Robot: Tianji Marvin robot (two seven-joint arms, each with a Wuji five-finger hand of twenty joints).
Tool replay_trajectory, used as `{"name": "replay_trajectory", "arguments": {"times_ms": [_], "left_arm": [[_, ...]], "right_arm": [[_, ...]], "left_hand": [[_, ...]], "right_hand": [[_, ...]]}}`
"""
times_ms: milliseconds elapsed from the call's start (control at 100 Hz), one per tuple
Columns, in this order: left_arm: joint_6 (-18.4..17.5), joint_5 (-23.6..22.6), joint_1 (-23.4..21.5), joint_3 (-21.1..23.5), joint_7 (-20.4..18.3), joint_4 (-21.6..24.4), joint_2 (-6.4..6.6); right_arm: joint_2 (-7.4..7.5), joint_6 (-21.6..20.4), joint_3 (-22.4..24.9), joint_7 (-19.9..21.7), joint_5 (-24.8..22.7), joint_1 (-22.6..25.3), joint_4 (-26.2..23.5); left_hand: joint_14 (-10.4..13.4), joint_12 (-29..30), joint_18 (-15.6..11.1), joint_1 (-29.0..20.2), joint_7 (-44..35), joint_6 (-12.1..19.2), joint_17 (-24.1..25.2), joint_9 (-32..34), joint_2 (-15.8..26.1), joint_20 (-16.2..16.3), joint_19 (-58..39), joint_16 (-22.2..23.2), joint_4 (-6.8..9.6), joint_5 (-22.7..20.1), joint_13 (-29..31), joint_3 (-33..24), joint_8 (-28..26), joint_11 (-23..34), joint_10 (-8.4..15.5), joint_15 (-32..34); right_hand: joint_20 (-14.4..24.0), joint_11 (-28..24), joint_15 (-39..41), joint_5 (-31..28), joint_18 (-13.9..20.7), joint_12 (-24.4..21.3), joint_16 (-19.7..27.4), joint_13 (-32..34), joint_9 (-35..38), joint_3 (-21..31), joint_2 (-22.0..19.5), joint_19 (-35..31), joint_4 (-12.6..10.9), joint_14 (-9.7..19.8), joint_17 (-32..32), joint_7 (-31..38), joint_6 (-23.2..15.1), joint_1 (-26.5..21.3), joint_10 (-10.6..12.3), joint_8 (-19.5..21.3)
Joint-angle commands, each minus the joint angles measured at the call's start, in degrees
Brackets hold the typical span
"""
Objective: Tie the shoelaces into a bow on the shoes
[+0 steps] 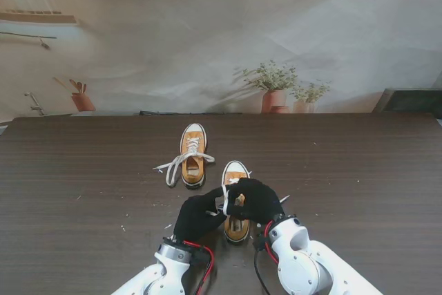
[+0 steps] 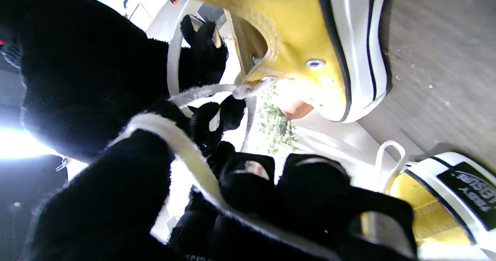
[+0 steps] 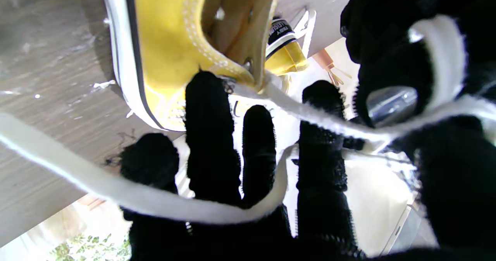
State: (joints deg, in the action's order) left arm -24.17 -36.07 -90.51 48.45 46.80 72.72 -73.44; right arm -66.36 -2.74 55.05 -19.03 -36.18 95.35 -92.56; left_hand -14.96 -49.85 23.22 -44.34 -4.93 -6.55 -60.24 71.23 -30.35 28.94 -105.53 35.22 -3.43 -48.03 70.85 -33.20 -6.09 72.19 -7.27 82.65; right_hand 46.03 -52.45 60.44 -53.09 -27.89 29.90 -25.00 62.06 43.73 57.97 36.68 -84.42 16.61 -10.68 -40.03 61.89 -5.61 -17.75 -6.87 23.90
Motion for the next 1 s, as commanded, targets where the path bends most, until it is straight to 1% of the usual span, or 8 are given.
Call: {"name": "replay_trajectory", "arguments": {"times_ms": [0,210,340,460,510,720,900,990], "left_arm": [[0.26,-0.19,-0.34,-0.13,-0.50,-0.15,0.17],[0.17,-0.58,-0.60,0.06,-0.74,0.06,0.41],[0.33,-0.47,-1.02,0.34,-1.26,0.56,0.58],[0.36,-0.31,-1.63,0.77,-2.11,1.20,0.82],[0.38,-0.23,-1.87,0.96,-2.29,1.39,0.88],[0.47,0.77,-2.68,1.43,-3.44,2.17,0.94],[0.07,3.70,-3.41,1.89,-5.01,3.06,0.50],[-1.00,5.52,-3.72,2.27,-6.95,3.46,0.49]], "right_arm": [[-0.30,0.56,-0.15,1.00,1.10,0.49,-0.16],[-0.70,1.50,0.12,1.41,3.53,0.88,-1.25],[-0.67,1.86,0.12,1.35,3.31,1.14,-1.68],[-0.98,1.94,0.25,1.46,5.25,1.31,-1.83],[-1.13,1.74,0.31,1.05,5.61,1.41,-1.77],[-1.92,0.66,0.49,-1.96,6.59,1.82,-1.37],[-1.42,0.48,1.42,0.02,6.99,2.69,-2.72],[-1.28,0.10,1.75,0.40,6.80,2.91,-2.92]], "left_hand": [[-1.55,1.15,-0.78,1.76,-1.00,7.60,-0.57,0.18,0.61,-0.72,-6.02,-1.13,-0.99,-0.59,1.85,0.23,0.20,-0.48,1.11,-0.29],[-1.73,1.52,-0.39,1.85,-0.78,8.12,-0.40,-0.73,0.84,-1.24,-4.86,-1.54,-0.96,-0.05,1.78,0.40,0.27,-1.72,1.61,-1.62],[-1.98,3.20,3.13,2.10,-0.44,8.52,1.56,-3.03,1.19,-2.53,-0.12,-2.03,-0.86,0.83,1.01,1.06,0.40,-6.17,1.95,-5.53],[-2.03,5.61,5.45,2.39,0.10,9.35,7.07,-5.83,2.10,-0.44,4.33,-1.55,-0.67,2.29,-2.63,2.09,0.61,-11.76,1.10,-8.99],[-2.42,6.08,6.01,2.35,0.29,9.34,8.43,-6.72,2.46,2.47,6.31,-1.06,-0.48,2.82,-3.66,2.63,0.71,-13.25,0.97,-10.07],[-3.04,7.65,6.38,2.86,0.93,9.00,11.56,-8.98,4.08,4.05,7.78,-1.08,-0.40,4.53,-5.62,3.02,0.94,-17.06,0.52,-11.11],[-4.02,7.80,7.29,2.67,1.34,9.45,13.43,-10.80,7.79,7.18,9.24,-0.60,0.20,5.89,-7.19,4.50,1.16,-18.79,-0.53,-11.27],[-3.81,8.11,6.96,-0.98,1.41,10.66,15.82,-13.92,12.69,9.29,10.93,-0.16,0.49,6.96,-9.46,9.44,1.18,-21.83,-0.53,-12.21]], "right_hand": [[-0.64,0.69,-2.07,3.12,0.39,-1.10,-0.09,-1.55,-2.53,7.03,2.54,1.30,0.26,-0.04,1.96,1.37,-2.00,-7.24,-0.13,-0.79],[-1.07,0.33,-4.16,1.59,0.72,-2.15,-0.41,-3.80,-4.12,12.32,4.68,3.23,1.09,-0.02,4.79,5.09,2.03,-11.58,-0.49,1.62],[-1.03,-0.79,-4.38,3.25,1.68,-2.55,-0.74,-4.93,-6.37,11.89,2.40,3.47,1.23,0.82,5.68,7.36,7.04,-13.60,-0.80,6.49],[-1.02,-2.42,-4.60,4.87,2.30,-2.68,-1.22,-6.91,-8.32,12.80,2.27,3.87,0.23,1.02,7.41,9.68,11.31,-14.35,-1.96,10.44],[-0.94,-2.97,-4.46,4.30,2.54,-2.80,-1.41,-6.68,-7.93,14.57,3.88,3.62,-0.48,1.34,7.04,10.36,11.74,-13.68,-2.00,10.84],[-1.61,-3.77,-4.50,0.22,2.16,-3.20,-1.11,-4.56,-4.96,23.47,12.73,3.16,-2.14,1.33,4.91,11.50,11.99,-11.44,-1.98,10.82],[-1.88,-3.66,-4.62,-0.84,2.10,-3.26,-0.95,-4.38,-4.60,24.99,14.23,3.13,-2.35,1.18,4.65,11.14,11.76,-11.49,-1.83,10.93],[-1.96,-3.67,-4.52,-1.09,2.26,-3.23,-0.95,-4.12,-4.20,25.07,14.27,3.02,-2.39,1.22,4.49,10.84,11.08,-11.35,-1.40,11.13]]}}
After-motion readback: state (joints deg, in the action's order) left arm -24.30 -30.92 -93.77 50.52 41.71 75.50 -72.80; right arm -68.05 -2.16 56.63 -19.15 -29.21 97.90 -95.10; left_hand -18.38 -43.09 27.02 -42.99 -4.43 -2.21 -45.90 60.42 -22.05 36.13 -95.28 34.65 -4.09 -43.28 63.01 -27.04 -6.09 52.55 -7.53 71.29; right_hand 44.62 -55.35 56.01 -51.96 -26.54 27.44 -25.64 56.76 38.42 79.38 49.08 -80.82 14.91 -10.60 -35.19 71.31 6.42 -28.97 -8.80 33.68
